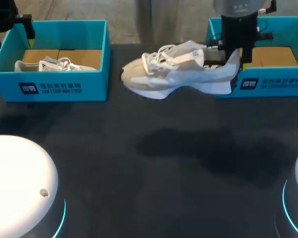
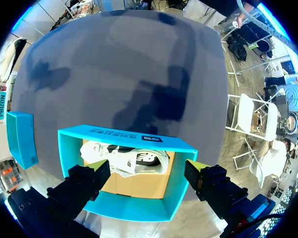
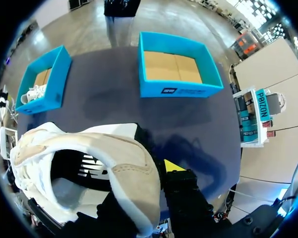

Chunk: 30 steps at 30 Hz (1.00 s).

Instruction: Take the shoe out of the shoebox, open the shoe tongue, remove and reinsert the insole, then place the shoe into the shoebox

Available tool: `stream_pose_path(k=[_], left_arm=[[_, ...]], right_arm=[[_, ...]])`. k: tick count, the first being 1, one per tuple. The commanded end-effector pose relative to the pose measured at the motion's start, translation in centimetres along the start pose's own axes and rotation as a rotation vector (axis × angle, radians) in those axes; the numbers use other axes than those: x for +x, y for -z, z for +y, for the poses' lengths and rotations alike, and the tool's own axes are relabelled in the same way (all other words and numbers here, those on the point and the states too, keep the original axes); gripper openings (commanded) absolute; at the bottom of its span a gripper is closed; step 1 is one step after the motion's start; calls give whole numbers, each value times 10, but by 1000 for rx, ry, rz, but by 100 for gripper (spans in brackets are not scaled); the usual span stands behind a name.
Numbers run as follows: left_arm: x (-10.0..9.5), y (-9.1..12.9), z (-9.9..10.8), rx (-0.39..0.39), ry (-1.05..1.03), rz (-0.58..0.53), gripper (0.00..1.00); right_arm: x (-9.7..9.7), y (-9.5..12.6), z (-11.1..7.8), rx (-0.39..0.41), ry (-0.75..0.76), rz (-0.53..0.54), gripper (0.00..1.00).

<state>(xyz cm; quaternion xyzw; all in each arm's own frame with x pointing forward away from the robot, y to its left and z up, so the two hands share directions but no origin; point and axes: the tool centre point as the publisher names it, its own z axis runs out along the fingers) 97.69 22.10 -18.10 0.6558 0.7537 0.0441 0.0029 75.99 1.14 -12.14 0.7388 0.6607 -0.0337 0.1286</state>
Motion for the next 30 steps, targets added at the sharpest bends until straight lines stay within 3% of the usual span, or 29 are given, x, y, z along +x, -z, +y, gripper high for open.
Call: stream_pose_path(k=[1,16,20,30], left_arm=[[0,0,0,0,0,2,100],[0,0,0,0,0,2,100],[0,0,0,0,0,2,100],[0,0,0,0,0,2,100]], right_arm=[[10,-4,-7,8,-3,1,0],[38,-38,-23,19,32,11,0],[47,-57,-28,15,37,-24,0],[73,-112,-43,7,28,19,0]])
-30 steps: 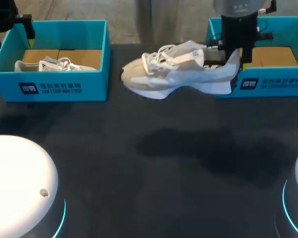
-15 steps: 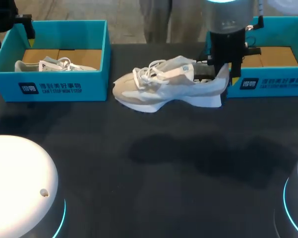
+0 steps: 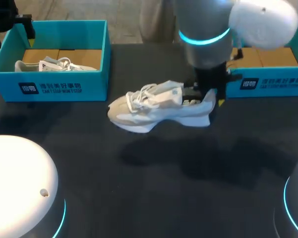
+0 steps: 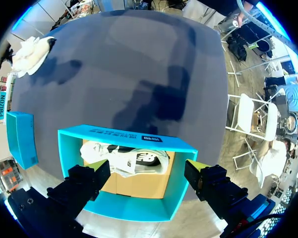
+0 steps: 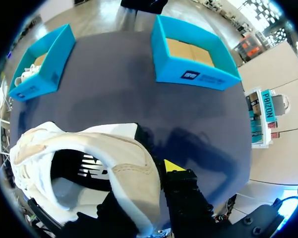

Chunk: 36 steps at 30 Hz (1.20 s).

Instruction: Take the shoe out of the shoebox, open the shoe tongue, remove and reinsert the insole, then place the shoe into the shoebox

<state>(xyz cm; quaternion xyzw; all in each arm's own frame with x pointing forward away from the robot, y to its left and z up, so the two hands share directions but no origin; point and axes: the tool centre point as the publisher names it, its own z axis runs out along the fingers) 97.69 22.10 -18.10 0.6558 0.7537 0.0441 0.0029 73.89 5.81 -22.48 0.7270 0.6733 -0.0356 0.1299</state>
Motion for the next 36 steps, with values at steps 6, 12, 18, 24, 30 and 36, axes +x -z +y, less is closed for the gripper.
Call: stream_pose_path(k=[6,12,18,24,30,36], left_arm=[[0,0,0,0,0,2,100],[0,0,0,0,0,2,100],[0,0,0,0,0,2,100],[0,0,0,0,0,2,100],[0,0,0,0,0,2,100],[0,0,0,0,0,2,100]], right_arm=[[16,-59,-11,16,-11,42,0],[22,-88,-16,19,-7,32,0],[34,-116,-21,46,5,20,0],[43,-135,-24,59,4,27,0],[47,-146,-25,71,-16,82,0],[50,-153,-25,82,-26,105,0]])
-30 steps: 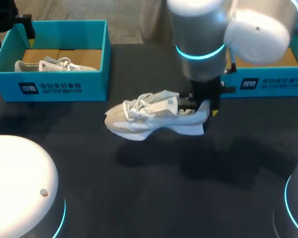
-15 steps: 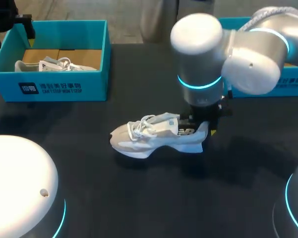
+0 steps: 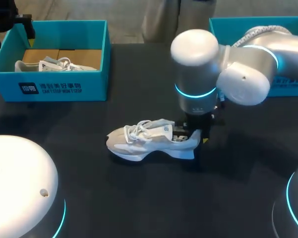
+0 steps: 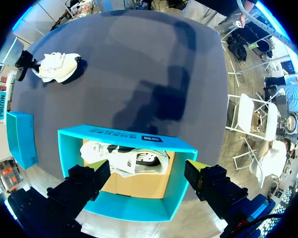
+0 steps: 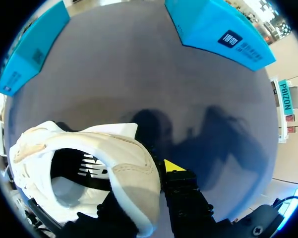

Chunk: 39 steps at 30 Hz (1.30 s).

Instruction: Take the shoe out of the shoebox, open the shoe tongue, remove and reinsert the insole, then place the shoe into the shoebox

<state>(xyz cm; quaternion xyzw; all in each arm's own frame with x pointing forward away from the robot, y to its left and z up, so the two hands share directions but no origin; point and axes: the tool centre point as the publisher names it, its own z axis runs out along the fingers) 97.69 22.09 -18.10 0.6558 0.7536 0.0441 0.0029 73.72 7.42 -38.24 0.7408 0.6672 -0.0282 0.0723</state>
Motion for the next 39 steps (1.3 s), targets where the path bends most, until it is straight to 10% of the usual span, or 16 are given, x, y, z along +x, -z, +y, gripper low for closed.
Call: stream_pose_path(k=[1,9,12,16,26,32,39], left_arm=[[0,0,0,0,0,2,100],[0,0,0,0,0,2,100],[0,0,0,0,0,2,100],[0,0,0,0,0,2,100],[0,0,0,0,0,2,100],[0,0,0,0,0,2,100],[0,0,0,0,0,2,100]], right_arm=[[-1,-5,0,4,0,17,0],[-1,-9,0,-3,-1,-34,4],[-3,-7,-2,-4,-7,-44,72],[-6,-1,-5,-7,-14,-46,100],[-11,54,-16,-92,173,50,100],[3,104,-25,-246,605,239,100],[3,104,-25,-246,605,239,100]])
